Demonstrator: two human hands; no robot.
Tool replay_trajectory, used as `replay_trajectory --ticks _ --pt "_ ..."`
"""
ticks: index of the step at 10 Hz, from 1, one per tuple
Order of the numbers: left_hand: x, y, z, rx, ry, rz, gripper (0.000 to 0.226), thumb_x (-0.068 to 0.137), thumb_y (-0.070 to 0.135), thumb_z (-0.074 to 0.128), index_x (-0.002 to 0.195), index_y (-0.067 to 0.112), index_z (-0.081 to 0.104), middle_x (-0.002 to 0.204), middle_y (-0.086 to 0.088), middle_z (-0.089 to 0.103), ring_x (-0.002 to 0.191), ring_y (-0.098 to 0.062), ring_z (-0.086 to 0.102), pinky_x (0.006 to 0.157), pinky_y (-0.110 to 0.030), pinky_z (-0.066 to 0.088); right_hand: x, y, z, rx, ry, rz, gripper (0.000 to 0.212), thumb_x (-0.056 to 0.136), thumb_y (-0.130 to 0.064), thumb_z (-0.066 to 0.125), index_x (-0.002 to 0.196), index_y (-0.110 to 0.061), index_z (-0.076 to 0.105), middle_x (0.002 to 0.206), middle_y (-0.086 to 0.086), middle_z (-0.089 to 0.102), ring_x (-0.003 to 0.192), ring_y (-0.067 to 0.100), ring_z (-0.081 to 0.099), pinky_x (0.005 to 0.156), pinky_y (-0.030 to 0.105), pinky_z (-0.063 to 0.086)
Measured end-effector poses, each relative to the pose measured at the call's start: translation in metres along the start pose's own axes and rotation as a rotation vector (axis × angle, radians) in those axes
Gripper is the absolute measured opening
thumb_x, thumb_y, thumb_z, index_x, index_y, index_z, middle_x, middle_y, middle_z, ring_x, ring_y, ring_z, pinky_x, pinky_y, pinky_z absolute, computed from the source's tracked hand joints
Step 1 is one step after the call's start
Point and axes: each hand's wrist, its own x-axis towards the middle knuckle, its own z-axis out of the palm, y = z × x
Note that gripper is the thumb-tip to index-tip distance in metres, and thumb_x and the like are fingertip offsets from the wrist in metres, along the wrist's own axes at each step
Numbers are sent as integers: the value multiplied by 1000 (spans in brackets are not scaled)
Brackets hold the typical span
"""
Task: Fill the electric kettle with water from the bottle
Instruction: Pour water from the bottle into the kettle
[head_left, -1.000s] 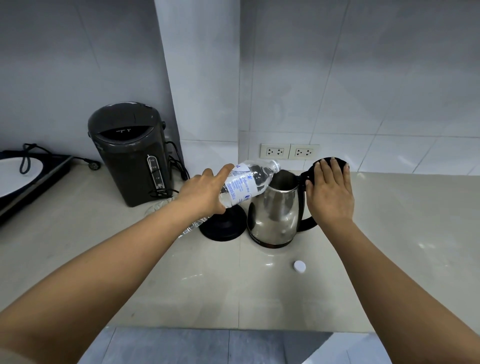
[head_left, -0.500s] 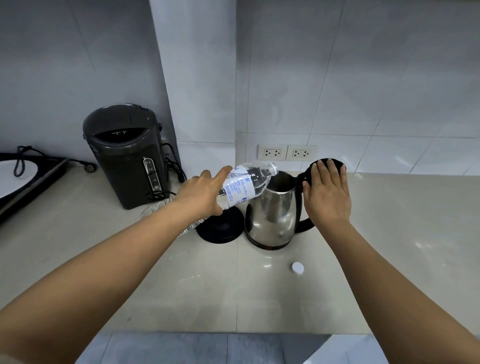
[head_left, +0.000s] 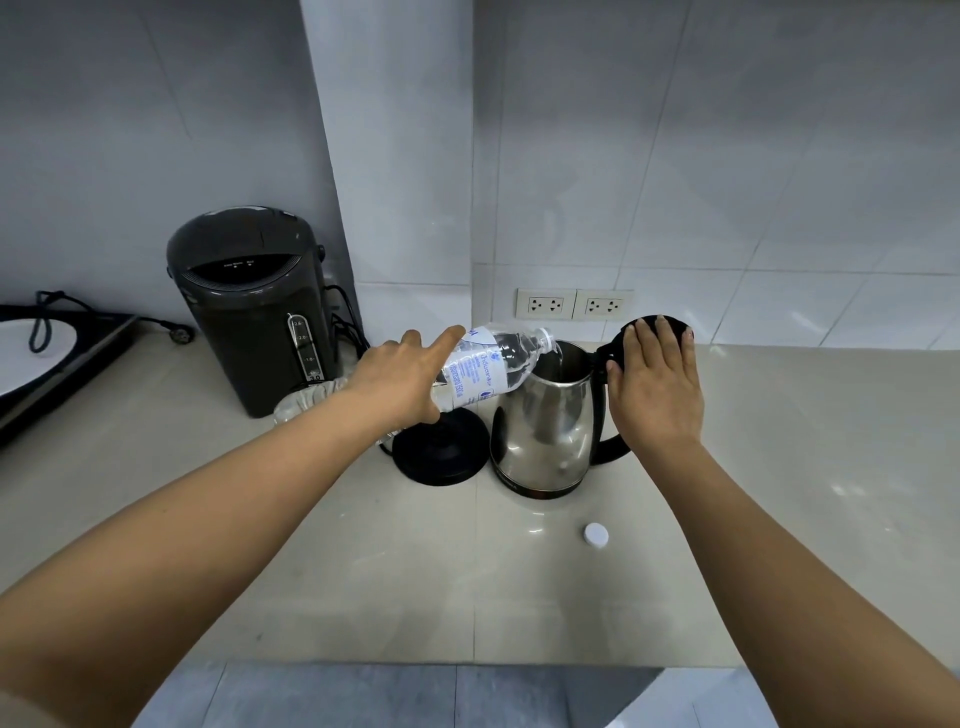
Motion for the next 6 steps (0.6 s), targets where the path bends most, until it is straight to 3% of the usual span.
replay_trajectory --ticks 6 --pt "0 -4 1 2 3 -2 103 71 31 76 149 34 9 110 -11 51 94 -33 59 73 -39 51 1 -1 1 4 3 12 51 98 -30 37 140 -1 42 148 13 41 145 27 20 120 41 -1"
